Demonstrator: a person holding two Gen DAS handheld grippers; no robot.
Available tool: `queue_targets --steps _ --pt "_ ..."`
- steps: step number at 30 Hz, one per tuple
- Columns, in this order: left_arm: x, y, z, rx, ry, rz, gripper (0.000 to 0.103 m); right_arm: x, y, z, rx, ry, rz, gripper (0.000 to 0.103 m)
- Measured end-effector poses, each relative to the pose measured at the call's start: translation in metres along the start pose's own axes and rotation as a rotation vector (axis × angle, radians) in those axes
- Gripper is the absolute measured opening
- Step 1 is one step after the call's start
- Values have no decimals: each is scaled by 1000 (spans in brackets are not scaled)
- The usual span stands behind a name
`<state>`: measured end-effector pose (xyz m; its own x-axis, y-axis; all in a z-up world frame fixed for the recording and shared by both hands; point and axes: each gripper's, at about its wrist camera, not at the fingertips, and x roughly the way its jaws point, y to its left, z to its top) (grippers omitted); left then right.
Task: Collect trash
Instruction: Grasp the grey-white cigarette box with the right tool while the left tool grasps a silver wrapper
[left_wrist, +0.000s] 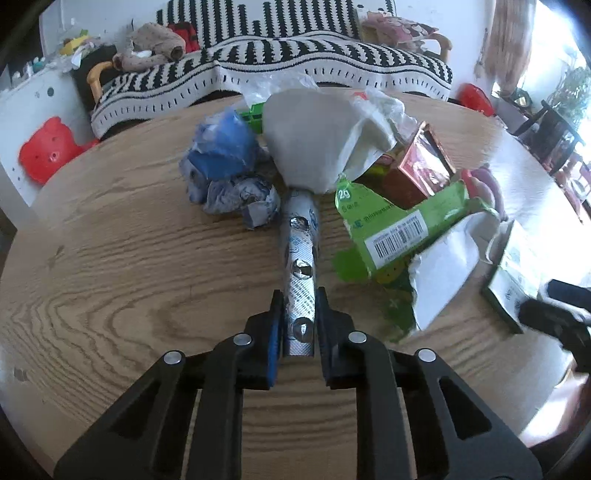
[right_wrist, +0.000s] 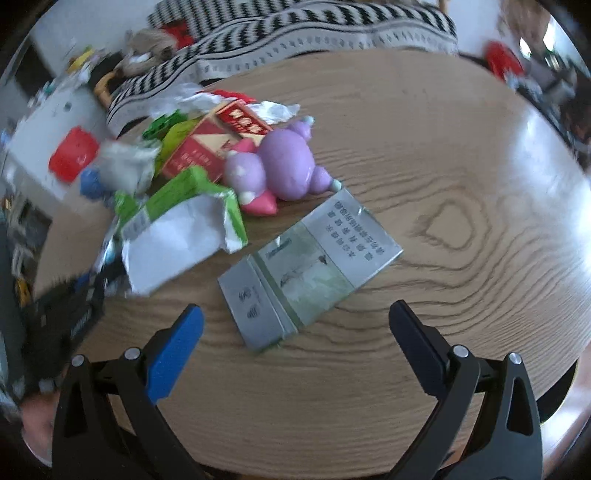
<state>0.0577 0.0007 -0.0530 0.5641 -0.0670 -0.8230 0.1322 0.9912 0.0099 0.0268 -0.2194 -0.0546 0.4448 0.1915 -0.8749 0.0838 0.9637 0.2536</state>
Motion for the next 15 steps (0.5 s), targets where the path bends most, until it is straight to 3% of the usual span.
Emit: queue_targets --steps 4,10,15 --pt "-11 3 -2 20 -11 4 16 9 5 14 63 -44 -67 98" --pt "-25 0 -5 53 -39 -10 16 28 22 18 -59 -75 -244 98" --pt "-37 4 -9 58 -48 -46 16 19 -6 9 -76 -73 -252 97"
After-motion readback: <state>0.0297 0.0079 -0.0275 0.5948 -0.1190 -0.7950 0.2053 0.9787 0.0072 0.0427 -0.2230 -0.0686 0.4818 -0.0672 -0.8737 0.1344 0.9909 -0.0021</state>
